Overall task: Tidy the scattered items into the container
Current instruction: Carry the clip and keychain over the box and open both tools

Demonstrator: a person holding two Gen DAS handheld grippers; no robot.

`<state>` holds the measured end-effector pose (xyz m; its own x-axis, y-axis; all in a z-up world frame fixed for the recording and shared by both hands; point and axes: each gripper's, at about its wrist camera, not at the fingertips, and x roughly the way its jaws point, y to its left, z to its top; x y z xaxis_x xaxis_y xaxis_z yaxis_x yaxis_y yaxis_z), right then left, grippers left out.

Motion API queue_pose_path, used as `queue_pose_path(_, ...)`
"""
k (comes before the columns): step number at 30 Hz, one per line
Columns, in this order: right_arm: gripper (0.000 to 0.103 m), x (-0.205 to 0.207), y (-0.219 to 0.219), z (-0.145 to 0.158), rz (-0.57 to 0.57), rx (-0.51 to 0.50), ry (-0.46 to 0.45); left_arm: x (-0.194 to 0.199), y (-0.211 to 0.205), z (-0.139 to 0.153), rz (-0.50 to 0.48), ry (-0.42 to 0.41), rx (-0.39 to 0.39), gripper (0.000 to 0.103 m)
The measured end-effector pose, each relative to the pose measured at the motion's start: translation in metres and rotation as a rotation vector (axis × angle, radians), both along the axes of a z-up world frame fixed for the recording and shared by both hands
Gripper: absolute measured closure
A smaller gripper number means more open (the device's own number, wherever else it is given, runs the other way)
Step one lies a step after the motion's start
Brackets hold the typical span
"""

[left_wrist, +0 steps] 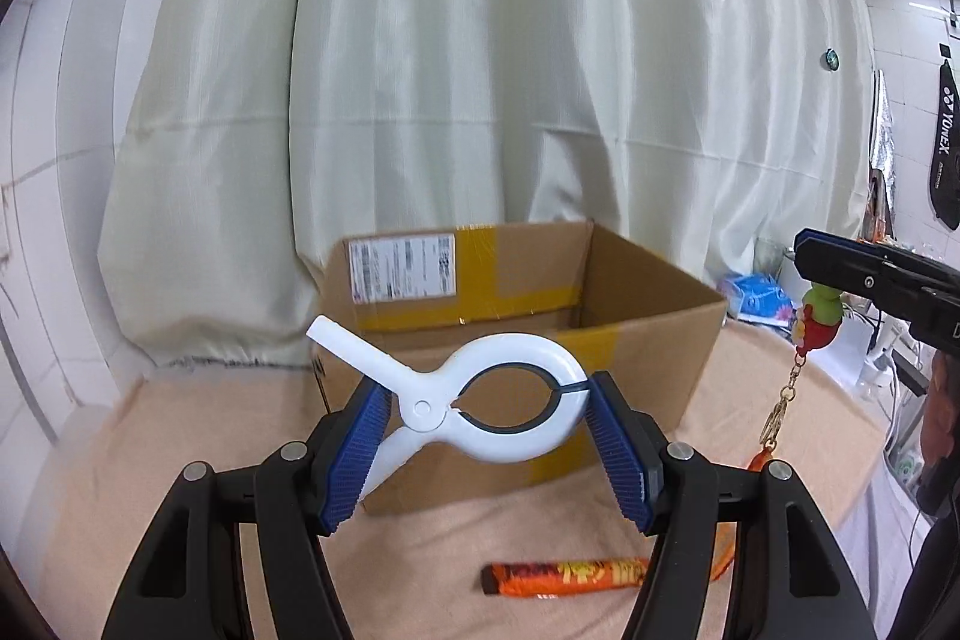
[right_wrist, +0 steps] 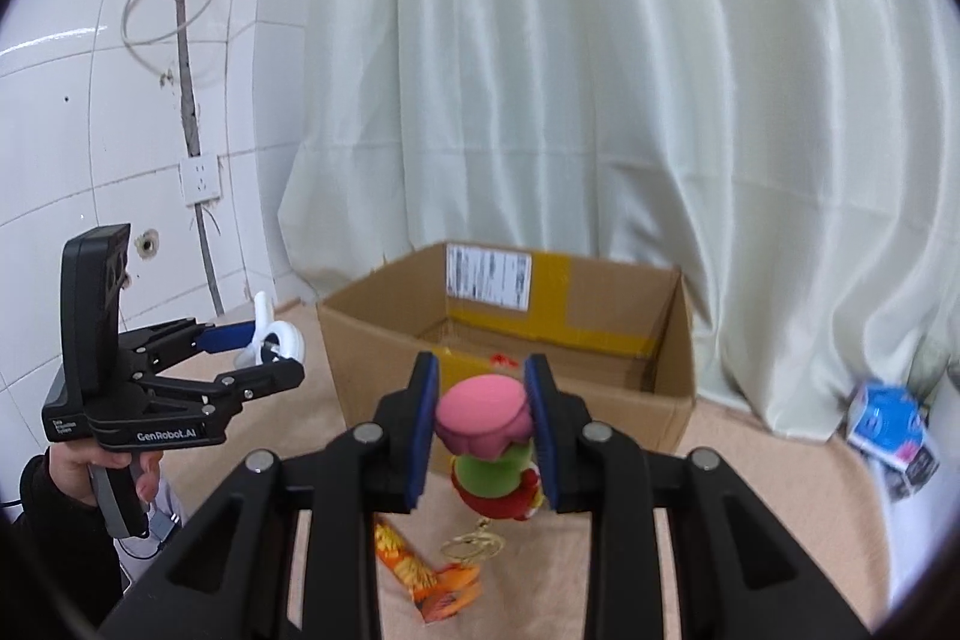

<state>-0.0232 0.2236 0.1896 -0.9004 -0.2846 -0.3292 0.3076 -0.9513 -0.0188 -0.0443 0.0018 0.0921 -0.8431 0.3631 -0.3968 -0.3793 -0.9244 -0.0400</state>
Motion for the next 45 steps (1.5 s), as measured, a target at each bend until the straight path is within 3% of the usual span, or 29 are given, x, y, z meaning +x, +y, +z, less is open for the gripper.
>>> queue_pose_path(12, 0.07, -0.032, -0.01, 0.063, -0.008, 0.012, 0.097, -0.044, 0.003, 0.073, -0.007, 0.055, -0.023, 0.036)
queue_pose_path(18, 0.07, -0.072, -0.009, 0.105, -0.031, 0.027, 0.124, -0.086, 0.014, 0.116, -0.006, 0.087, -0.053, 0.036)
queue_pose_path(23, 0.07, -0.11, -0.009, 0.118, -0.043, 0.035, 0.111, -0.127, 0.025, 0.128, -0.013, 0.062, -0.058, 0.036)
queue_pose_path(31, 0.07, -0.168, -0.002, 0.096, -0.062, 0.03, 0.033, -0.184, 0.044, 0.095, -0.035, -0.037, -0.078, 0.036)
queue_pose_path(39, 0.07, -0.203, 0.012, 0.031, -0.055, 0.0, -0.107, -0.216, 0.059, 0.036, -0.055, -0.16, -0.105, 0.036)
queue_pose_path(45, 0.07, -0.212, 0.018, -0.009, -0.055, -0.019, -0.191, -0.218, 0.07, 0.015, -0.067, -0.198, -0.114, 0.036)
